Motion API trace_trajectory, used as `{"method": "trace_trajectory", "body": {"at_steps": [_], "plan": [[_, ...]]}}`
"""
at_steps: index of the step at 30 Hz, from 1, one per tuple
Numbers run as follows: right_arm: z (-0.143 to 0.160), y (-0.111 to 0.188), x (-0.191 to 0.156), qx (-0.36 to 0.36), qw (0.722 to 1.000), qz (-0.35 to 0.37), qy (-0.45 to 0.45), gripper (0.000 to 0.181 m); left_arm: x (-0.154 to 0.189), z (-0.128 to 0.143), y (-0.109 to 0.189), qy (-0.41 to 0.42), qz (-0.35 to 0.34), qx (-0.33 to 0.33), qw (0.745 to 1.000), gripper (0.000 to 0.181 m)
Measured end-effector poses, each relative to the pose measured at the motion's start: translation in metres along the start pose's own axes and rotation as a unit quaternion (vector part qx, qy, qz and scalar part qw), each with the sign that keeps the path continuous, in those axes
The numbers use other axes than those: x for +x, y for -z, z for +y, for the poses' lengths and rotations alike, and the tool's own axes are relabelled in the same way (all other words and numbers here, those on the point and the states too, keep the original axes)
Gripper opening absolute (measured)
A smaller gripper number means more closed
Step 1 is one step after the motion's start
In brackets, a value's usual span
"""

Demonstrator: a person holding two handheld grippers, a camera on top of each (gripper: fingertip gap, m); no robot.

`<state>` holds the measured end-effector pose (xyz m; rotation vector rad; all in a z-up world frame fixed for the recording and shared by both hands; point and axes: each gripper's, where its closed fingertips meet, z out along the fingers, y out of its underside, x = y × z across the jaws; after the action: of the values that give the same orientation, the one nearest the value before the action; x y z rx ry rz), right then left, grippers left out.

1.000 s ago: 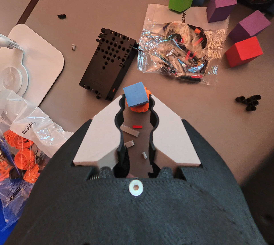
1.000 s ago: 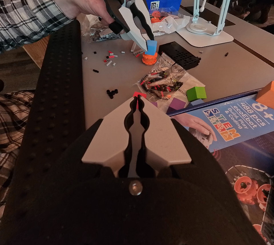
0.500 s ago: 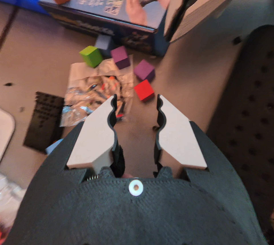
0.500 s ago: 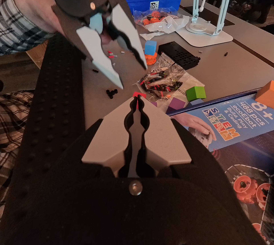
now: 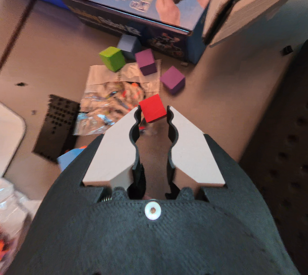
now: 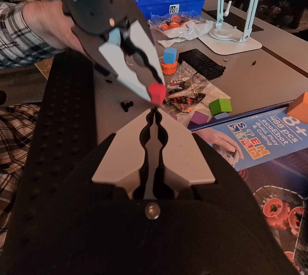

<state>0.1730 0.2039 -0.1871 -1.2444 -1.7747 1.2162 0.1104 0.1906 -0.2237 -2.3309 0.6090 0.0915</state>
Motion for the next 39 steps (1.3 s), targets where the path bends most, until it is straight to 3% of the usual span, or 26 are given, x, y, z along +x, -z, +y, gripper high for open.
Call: {"method": "trace_trajectory", "body": {"at_steps": [1,6,13,27,31,35,39], "plan": [[0.000,0.000,0.000,0.000,1.000,0.000,0.000,0.000,-0.013,0.000,0.011,0.002,-0.012,0.006,1.000,0.029],[0.001,-0.001,-0.001,-0.004,1.000,-0.002,0.001,0.000,-0.077,0.018,0.054,0.029,-0.043,0.004,0.999,0.029],[0.003,-0.002,0.000,-0.007,1.000,0.000,-0.001,0.000,-0.113,0.040,0.055,0.038,-0.034,-0.014,0.999,0.029],[0.003,-0.002,0.000,-0.007,1.000,-0.002,0.000,0.000,-0.113,0.054,0.036,0.037,-0.006,-0.036,0.999,0.030],[0.002,-0.002,0.000,-0.006,1.000,-0.001,-0.001,0.000,-0.122,0.054,0.041,0.044,-0.034,-0.034,0.998,0.055],[0.002,-0.002,0.000,-0.006,1.000,0.000,-0.001,0.000,-0.094,0.013,0.055,0.026,-0.026,0.033,0.999,0.054],[0.002,-0.001,0.001,-0.004,1.000,0.001,-0.002,0.000,-0.026,-0.020,0.030,-0.036,0.024,0.047,0.998,0.049]]}}
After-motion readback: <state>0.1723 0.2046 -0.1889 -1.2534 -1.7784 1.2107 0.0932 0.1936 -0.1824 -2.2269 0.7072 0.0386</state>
